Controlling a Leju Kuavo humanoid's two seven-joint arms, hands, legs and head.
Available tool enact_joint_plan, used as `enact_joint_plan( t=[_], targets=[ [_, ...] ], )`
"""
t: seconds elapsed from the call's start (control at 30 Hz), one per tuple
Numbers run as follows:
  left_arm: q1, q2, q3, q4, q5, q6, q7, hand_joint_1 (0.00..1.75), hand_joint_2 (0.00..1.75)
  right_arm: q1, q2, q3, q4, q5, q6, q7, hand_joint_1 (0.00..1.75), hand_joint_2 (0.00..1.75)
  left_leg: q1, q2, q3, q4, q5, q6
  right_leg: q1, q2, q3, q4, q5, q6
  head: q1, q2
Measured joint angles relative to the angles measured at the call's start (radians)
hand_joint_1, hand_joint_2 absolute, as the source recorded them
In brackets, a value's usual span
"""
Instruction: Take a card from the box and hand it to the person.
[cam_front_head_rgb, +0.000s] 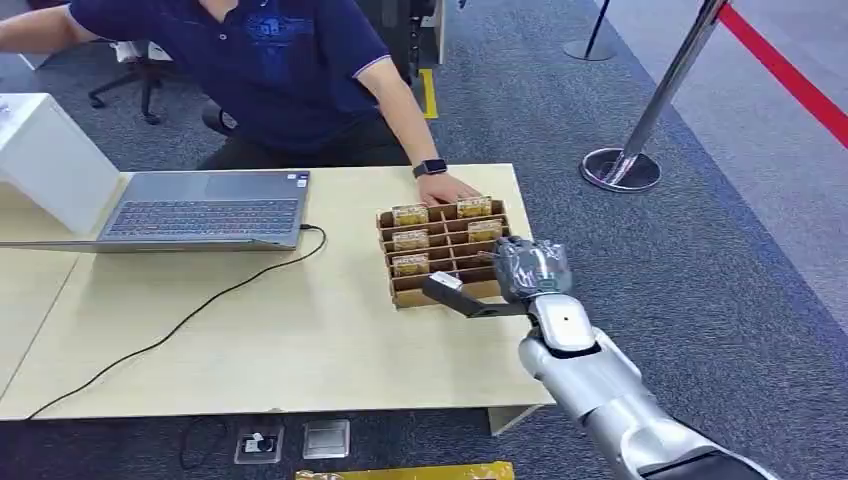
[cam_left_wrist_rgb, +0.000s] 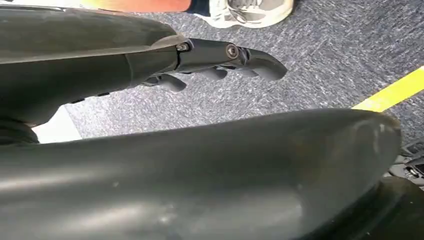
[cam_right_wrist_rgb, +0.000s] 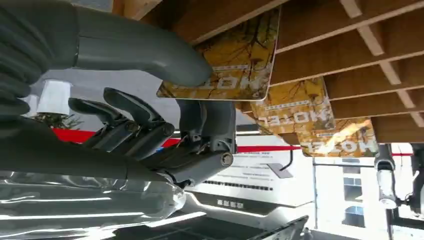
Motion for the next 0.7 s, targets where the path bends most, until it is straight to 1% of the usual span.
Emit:
enact_joint_plan(
  t=[0.1, 0.17, 0.3, 0.4, 0.5, 0.6, 0.67, 0.7],
  targets=[
    [0.001, 0.0, 0.0, 0.0, 0.0, 0.004, 0.0, 0.0, 0.0, 0.018, -0.005, -0.001, -0.075, -0.036, 0.01, -0.039, 1.75, 1.75, 0.0, 0.0, -0.001, 0.0, 0.0, 0.0, 0.0, 0.0, -0.001, 0.0, 0.0, 0.0, 0.002, 0.0],
    [0.001, 0.0, 0.002, 0.0, 0.006, 0.01, -0.001, 0.0, 0.0, 0.023, -0.008, 0.0, -0.136, -0.069, 0.024, -0.068, 1.75, 1.75, 0.0, 0.0, -0.001, 0.0, 0.0, 0.0, 0.0, 0.001, -0.001, 0.0, 0.0, 0.0, 0.0, 0.0],
    [0.005, 0.0, 0.009, 0.0, 0.012, 0.019, -0.003, 0.0, 0.0, 0.026, -0.018, 0.01, -0.279, -0.131, 0.053, -0.114, 1.75, 1.75, 0.0, 0.0, -0.001, 0.0, 0.0, 0.0, 0.0, 0.0, -0.001, 0.0, 0.0, 0.0, 0.0, 0.0],
    [0.004, 0.0, 0.017, 0.0, 0.012, 0.027, -0.005, 0.0, 0.0, 0.015, -0.029, 0.042, -0.378, -0.191, 0.1, -0.154, 1.75, 1.75, 0.0, 0.0, -0.001, 0.0, 0.0, 0.0, 0.0, 0.001, -0.001, 0.0, 0.0, 0.0, 0.002, 0.0],
    [0.003, 0.0, 0.017, 0.0, 0.012, 0.03, -0.005, 0.0, 0.0, -0.022, -0.033, 0.075, -0.411, -0.219, 0.126, -0.158, 1.75, 1.75, 0.0, 0.0, -0.001, 0.0, 0.0, 0.0, 0.0, 0.001, -0.001, 0.0, 0.0, 0.0, 0.0, 0.0],
    [0.001, 0.0, 0.017, 0.0, 0.007, 0.029, -0.005, 0.0, 0.0, -0.06, -0.031, 0.103, -0.41, -0.249, 0.144, -0.164, 1.75, 1.75, 0.0, 0.0, -0.001, 0.0, 0.001, 0.0, 0.0, 0.0, -0.001, 0.001, 0.0, 0.0, 0.001, 0.0],
    [-0.006, 0.0, 0.016, 0.0, -0.005, 0.021, -0.001, 0.0, 0.0, -0.1, -0.017, 0.116, -0.378, -0.25, 0.139, -0.148, 1.75, 1.75, 0.0, 0.001, -0.001, 0.0, 0.001, 0.0, 0.0, 0.001, -0.001, 0.001, 0.001, -0.001, 0.003, 0.0],
    [-0.012, 0.0, 0.015, 0.0, -0.01, 0.019, 0.001, 0.0, 0.0, -0.121, -0.01, 0.122, -0.352, -0.25, 0.132, -0.142, 1.75, 1.75, 0.0, 0.001, -0.001, 0.0, 0.001, 0.0, 0.0, 0.001, -0.001, 0.001, 0.001, -0.001, 0.002, 0.0]
  ],
)
